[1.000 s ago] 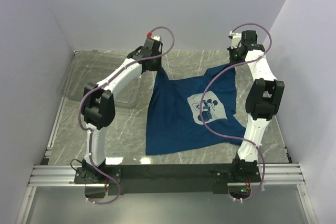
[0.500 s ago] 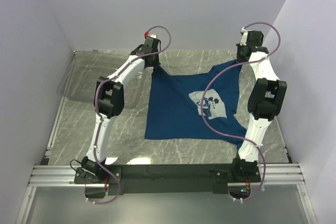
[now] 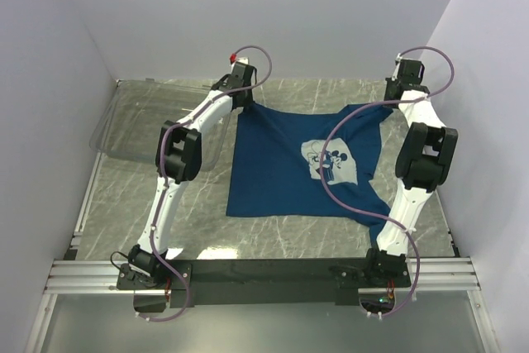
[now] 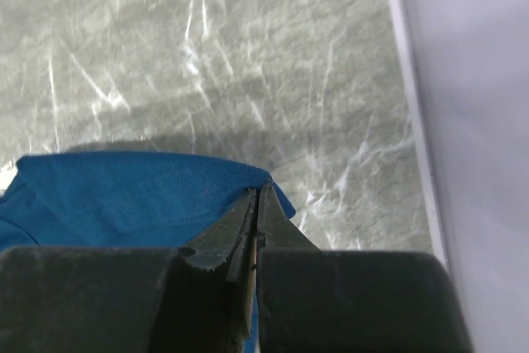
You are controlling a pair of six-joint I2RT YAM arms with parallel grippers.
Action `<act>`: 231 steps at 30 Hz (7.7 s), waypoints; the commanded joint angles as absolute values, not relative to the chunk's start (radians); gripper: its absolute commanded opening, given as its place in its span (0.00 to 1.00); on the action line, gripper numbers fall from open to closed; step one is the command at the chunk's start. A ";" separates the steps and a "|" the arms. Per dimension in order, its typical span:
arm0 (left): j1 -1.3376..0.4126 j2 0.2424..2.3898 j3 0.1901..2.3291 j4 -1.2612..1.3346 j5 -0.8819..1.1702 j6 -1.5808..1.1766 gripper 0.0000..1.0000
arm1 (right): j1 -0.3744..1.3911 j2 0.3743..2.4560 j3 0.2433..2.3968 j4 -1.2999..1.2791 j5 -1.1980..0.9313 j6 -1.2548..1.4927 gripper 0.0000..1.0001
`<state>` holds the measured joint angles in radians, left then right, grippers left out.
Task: Fold and stack the t-shirts
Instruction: Flatten the tshirt out
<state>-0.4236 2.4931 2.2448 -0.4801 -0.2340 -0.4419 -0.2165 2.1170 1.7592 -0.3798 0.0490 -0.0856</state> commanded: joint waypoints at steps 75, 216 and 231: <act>-0.601 1.216 0.586 -0.103 0.034 -0.876 0.61 | -0.308 1.258 0.775 -0.945 -0.354 -0.896 0.69; -0.630 1.189 0.597 -0.256 -0.086 -0.888 0.00 | -0.167 1.948 1.276 -0.755 -0.094 -0.069 0.11; -0.626 1.186 0.604 -0.262 -0.081 -0.871 0.00 | -0.296 1.881 1.310 -0.784 -0.014 -0.127 0.00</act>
<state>-0.6315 1.1938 0.5781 -0.2604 -0.0761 -0.8806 -0.2413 1.9194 1.2903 -0.8021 -0.0902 -0.0994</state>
